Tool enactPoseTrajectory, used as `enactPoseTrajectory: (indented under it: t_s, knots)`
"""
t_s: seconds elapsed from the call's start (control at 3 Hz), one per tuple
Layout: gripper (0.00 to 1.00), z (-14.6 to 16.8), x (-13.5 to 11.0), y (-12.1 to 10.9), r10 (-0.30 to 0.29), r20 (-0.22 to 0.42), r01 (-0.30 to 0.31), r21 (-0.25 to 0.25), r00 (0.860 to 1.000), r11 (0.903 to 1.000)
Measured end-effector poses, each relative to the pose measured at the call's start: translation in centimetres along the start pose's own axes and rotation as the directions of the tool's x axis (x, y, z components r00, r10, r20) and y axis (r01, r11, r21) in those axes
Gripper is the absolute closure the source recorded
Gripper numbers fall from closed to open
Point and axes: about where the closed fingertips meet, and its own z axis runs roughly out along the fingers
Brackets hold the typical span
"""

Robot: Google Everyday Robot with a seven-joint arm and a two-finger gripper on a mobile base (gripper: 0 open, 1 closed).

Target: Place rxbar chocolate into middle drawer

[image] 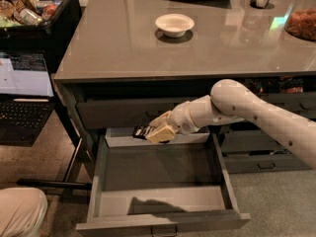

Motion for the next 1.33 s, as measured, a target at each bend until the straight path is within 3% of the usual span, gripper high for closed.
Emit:
enactPoseTrajectory:
  t_s: [0.67,1.33]
  knots:
    - [1.00,1.1,1.2,0.2,0.004,-0.034,-0.004,0.002,0.999,1.0000]
    - [1.00,8.1,12.1,-1.2,0.075,-0.140,-0.070,0.042,0.987,0.9967]
